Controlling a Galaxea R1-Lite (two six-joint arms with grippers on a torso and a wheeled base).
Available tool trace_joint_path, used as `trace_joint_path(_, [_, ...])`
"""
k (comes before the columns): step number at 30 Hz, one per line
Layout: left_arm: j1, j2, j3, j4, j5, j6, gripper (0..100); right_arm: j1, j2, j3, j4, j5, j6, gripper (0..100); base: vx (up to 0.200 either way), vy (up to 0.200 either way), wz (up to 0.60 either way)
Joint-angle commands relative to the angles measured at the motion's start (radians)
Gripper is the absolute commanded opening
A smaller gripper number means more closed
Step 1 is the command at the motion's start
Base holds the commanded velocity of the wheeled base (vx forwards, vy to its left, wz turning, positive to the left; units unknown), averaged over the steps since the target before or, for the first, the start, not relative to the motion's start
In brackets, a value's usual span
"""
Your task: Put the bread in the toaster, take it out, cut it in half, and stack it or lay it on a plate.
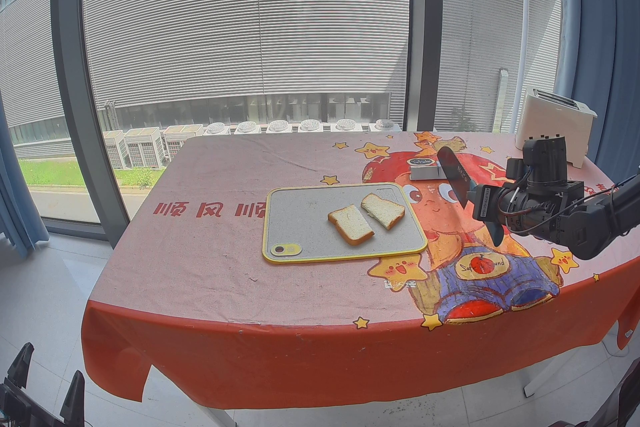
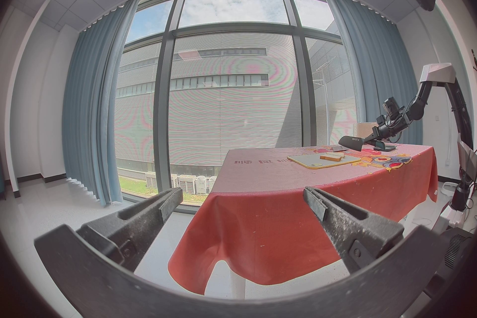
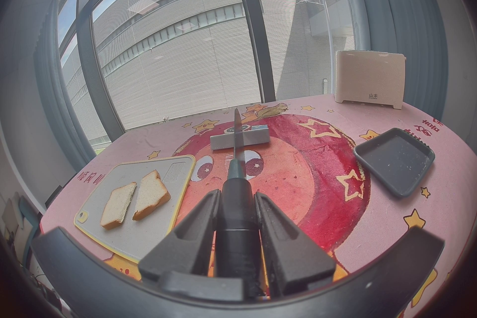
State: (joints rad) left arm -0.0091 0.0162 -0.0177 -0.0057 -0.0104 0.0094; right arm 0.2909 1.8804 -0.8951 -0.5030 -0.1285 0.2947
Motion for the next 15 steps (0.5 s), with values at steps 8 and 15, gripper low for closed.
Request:
trace_joint_path(8, [0.000,-0.016,0.018,0.000,0.000,0.000,100,0.010,-0.003,-0.001,0.000,0.001,0.000,0,0.000,0.000,0.00])
trace_joint_path(15, [0.000,-0.016,0.018,0.000,0.000,0.000,100,0.017,-0.001,0.001,0.000,0.000,0.000,0,0.000,0.000,0.00])
